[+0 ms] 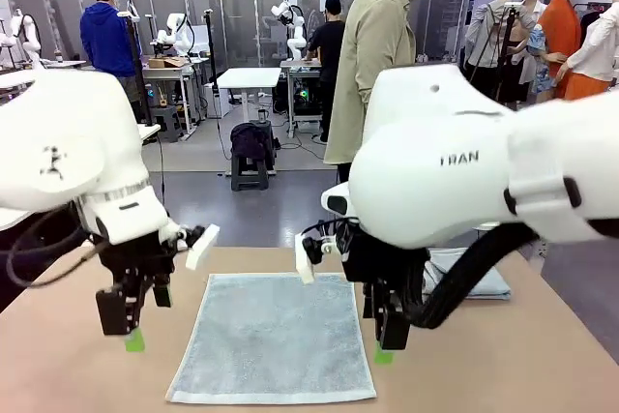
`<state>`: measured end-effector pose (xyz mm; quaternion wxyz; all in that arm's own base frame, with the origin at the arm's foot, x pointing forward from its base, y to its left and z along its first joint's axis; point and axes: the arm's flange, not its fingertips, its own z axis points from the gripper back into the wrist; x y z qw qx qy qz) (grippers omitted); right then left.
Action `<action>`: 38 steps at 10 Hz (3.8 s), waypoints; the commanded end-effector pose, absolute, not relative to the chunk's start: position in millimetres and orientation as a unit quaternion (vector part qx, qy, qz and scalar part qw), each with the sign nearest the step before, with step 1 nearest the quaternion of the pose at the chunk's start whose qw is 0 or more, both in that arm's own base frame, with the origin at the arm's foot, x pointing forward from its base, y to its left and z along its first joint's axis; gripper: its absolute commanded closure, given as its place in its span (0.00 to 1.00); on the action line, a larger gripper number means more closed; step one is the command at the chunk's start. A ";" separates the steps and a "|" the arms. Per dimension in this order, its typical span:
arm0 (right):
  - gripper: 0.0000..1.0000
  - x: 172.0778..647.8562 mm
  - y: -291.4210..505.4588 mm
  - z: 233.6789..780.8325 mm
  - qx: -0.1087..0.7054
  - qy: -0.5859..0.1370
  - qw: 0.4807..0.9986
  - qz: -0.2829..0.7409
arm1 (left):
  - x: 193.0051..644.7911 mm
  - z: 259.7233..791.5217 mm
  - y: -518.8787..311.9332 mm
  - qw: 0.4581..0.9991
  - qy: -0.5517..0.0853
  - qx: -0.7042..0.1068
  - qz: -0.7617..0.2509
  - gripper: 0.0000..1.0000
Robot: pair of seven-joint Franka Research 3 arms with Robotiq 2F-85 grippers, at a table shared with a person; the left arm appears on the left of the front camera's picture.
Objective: Fold the towels and place them in the basket.
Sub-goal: When a person lays out a Towel with hook on the table, fold it in half twice.
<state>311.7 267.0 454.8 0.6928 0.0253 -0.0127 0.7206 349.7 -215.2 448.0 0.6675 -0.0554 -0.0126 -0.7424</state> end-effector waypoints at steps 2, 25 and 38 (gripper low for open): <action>0.17 301.5 272.7 423.9 0.023 -0.022 0.700 0.714 | 324.1 414.2 -222.6 0.685 -0.038 -0.034 -0.727 0.00; 0.17 342.0 265.0 304.5 -0.005 -0.019 0.707 0.707 | 340.3 296.9 -230.4 0.684 -0.023 -0.005 -0.729 0.00; 0.37 352.8 267.9 291.5 0.016 -0.015 0.702 0.711 | 346.2 286.4 -231.2 0.683 -0.025 -0.006 -0.730 0.00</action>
